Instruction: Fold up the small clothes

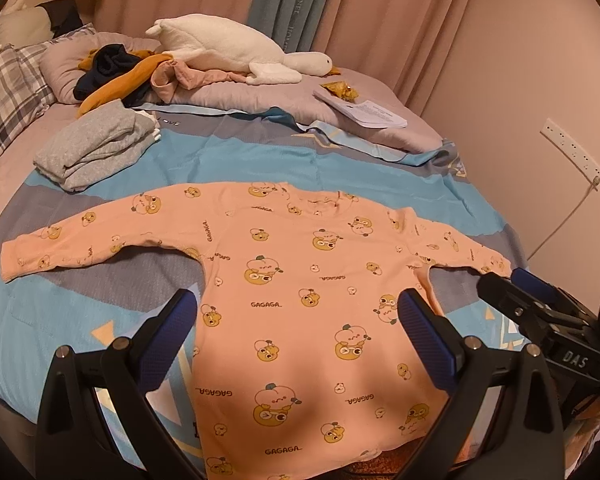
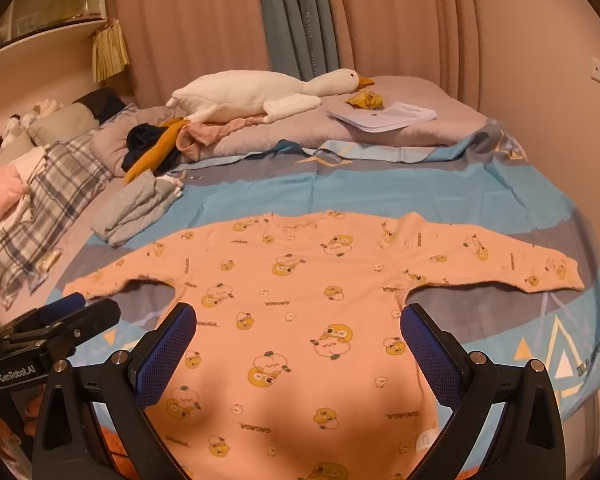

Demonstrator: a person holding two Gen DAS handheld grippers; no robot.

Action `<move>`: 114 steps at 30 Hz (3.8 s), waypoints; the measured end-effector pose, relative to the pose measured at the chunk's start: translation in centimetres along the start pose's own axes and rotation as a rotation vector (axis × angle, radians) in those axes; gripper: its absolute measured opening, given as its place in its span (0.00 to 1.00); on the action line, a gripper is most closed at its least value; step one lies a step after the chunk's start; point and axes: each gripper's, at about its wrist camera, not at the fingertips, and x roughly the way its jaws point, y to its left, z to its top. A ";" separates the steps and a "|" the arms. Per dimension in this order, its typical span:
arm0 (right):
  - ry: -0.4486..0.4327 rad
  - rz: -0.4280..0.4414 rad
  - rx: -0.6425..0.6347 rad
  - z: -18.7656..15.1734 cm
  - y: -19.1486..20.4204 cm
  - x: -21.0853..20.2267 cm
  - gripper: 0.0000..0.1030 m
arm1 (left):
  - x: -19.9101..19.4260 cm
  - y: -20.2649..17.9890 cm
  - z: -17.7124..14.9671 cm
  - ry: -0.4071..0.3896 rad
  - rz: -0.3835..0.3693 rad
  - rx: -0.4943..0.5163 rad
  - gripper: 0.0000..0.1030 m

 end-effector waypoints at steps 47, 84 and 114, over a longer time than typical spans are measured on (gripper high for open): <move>-0.014 -0.013 0.337 2.2 -11.2 2.1 0.69 | 6.6 0.3 -0.3 0.171 -0.052 -0.040 0.85; -0.011 -0.399 0.881 -2.5 -40.8 6.1 0.06 | 14.5 0.5 -3.6 0.383 -0.050 -0.115 0.69; -0.097 0.062 0.098 12.7 -8.4 7.5 0.06 | 5.9 4.2 1.3 0.086 0.148 -0.088 0.92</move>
